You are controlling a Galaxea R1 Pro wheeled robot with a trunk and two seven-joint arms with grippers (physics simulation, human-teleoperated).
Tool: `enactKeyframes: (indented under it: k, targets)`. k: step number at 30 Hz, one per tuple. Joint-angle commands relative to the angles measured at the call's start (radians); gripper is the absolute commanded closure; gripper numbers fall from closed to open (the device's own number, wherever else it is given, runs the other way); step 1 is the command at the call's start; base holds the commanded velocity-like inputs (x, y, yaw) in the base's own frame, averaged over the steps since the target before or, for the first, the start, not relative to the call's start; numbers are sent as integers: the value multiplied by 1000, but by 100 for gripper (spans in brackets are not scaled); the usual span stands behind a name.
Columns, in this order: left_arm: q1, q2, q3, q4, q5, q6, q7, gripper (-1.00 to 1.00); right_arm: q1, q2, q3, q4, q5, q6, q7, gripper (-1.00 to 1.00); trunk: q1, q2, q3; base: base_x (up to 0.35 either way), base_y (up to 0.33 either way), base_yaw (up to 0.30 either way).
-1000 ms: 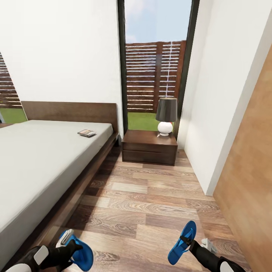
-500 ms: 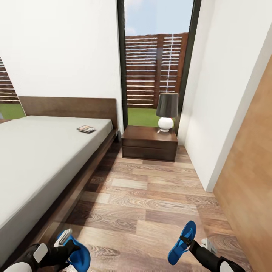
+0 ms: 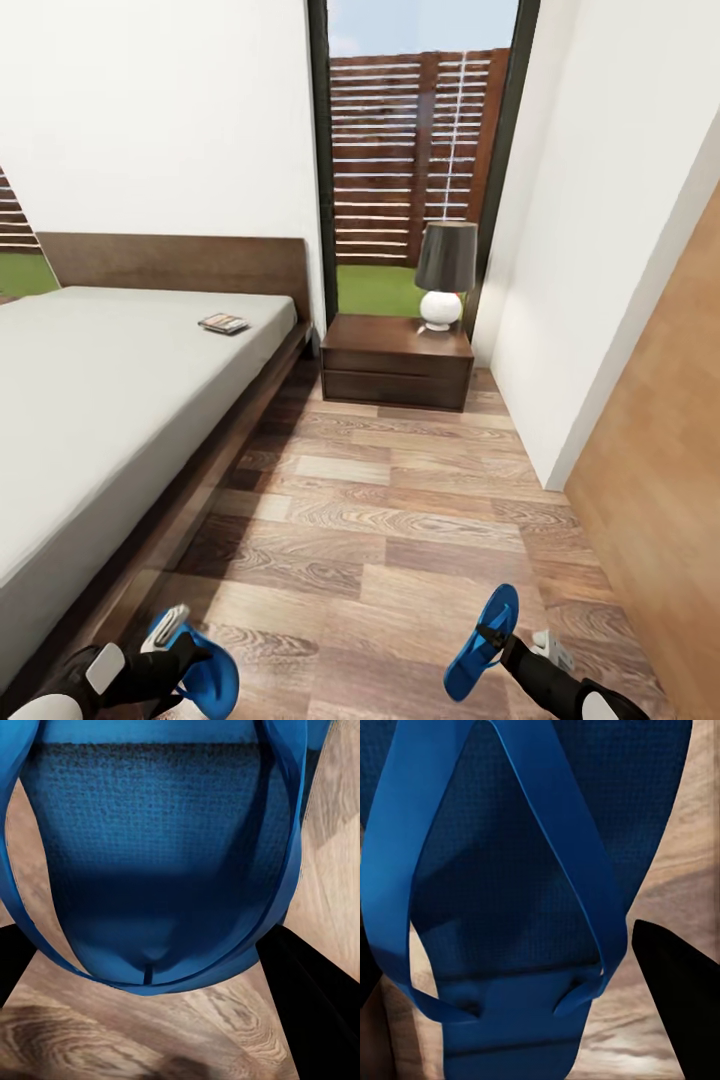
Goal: In the bedroom, move the book from the bed onto either nightstand, and place the two sandals side by side next to the bed.
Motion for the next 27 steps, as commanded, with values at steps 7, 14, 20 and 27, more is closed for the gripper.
enactKeyframes:
  k: [7, 14, 20, 27]
  targets:
    - [-1, 3, 6, -3, 3, 6, -2, 100, 0, 4, 4, -30, -8, 10, 2, 100, 3, -2, -28, 0, 0, 0]
    - [-9, -2, 9, -4, 57, 7, 67, 100, 0, 11, -2, -46, -9, 15, 4, 100, 6, -4, -55, 0, 0, 0]
    - [-24, -4, 9, -4, 235, 3, 271, 100, 0, 12, -10, -115, -10, 60, 6, 100, 9, -5, -78, 0, 0, 0]
    - [-51, -35, 9, -24, 295, 0, 386, 100, 1, 10, -40, -209, -62, 131, 11, 100, 12, -7, -105, 0, 0, 0]
